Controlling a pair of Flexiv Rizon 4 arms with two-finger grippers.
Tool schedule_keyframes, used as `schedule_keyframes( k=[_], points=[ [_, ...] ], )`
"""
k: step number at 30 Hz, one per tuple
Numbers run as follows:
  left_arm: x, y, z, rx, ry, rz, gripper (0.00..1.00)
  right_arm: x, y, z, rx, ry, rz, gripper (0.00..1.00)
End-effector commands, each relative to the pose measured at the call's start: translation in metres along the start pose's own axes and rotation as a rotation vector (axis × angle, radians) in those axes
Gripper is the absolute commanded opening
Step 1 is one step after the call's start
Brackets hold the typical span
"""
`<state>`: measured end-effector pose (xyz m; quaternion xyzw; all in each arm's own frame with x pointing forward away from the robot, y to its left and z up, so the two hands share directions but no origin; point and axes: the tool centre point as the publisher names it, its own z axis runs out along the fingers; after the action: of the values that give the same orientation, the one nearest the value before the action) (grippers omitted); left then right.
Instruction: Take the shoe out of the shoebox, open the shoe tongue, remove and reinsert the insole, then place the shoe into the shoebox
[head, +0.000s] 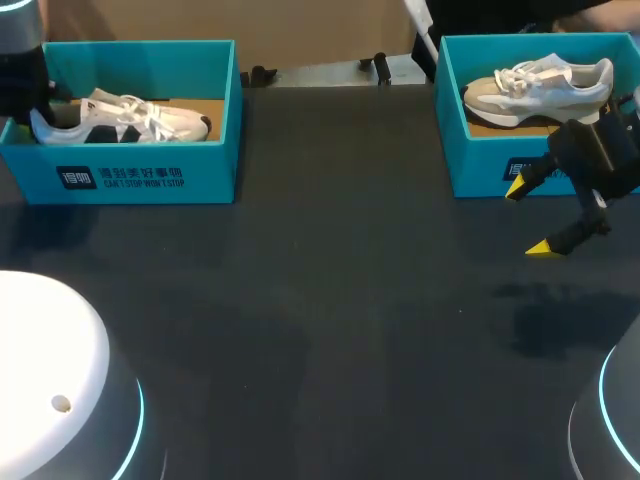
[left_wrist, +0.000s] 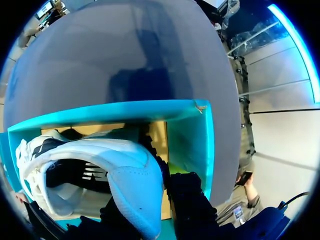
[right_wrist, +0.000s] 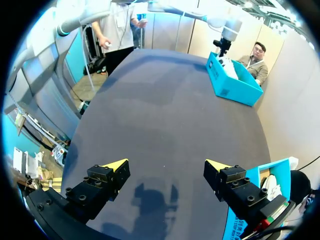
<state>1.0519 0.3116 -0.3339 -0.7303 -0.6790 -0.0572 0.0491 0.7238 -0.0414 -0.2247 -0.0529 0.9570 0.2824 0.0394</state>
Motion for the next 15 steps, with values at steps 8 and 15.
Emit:
schedule_keyframes(
  k=[8,15],
  points=[
    [0.000,0.004,0.017,0.016,0.006,-0.014,0.00,0.000,0.000,0.001,0.002,0.001,0.001,1.00],
    [0.002,0.008,0.028,0.036,0.010,-0.016,0.00,0.000,0.000,0.001,0.002,0.001,0.001,1.00]
  ],
)
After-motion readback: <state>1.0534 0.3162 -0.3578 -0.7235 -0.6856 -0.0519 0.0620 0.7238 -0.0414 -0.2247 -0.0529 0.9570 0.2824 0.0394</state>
